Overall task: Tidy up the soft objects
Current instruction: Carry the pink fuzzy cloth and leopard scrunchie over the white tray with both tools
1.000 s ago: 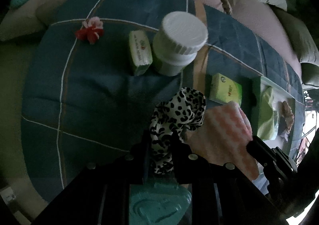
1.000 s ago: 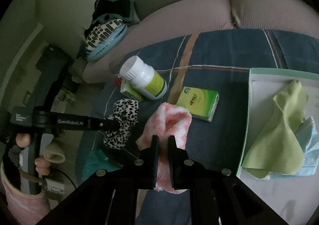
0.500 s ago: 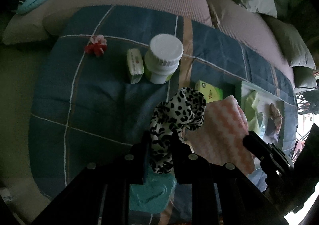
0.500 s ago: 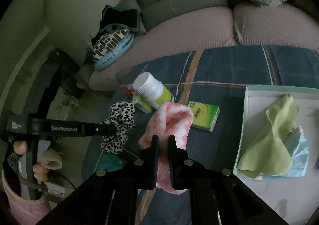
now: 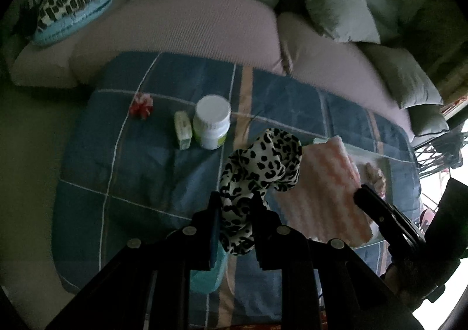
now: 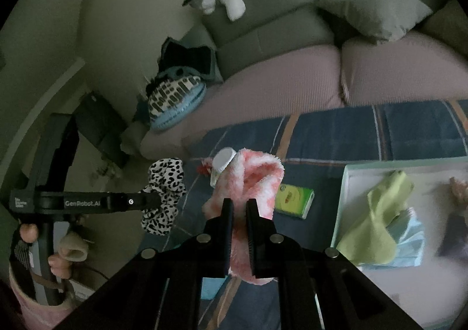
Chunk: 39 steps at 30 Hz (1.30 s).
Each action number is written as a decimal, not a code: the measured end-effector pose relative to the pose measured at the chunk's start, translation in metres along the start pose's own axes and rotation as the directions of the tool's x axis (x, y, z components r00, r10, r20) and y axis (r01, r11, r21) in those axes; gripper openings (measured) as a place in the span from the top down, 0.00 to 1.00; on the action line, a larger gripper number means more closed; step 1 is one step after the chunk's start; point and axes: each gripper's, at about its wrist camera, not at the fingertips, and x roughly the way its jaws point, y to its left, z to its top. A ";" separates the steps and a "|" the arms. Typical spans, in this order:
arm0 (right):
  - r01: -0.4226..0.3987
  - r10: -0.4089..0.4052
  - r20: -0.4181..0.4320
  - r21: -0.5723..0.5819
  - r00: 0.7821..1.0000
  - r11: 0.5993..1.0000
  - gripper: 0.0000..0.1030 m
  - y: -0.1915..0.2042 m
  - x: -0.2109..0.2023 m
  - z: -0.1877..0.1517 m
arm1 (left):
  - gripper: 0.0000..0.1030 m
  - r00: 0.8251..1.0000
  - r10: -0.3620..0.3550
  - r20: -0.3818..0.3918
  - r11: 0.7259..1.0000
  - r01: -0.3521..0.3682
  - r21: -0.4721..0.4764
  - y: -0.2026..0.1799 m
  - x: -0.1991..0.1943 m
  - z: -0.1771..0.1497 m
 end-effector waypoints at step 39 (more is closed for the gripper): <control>0.441 -0.547 0.194 0.406 0.814 0.801 0.91 -0.143 -0.210 -0.010 | 0.80 0.986 -0.165 -0.003 0.979 0.164 0.117 -0.177 0.065 -0.044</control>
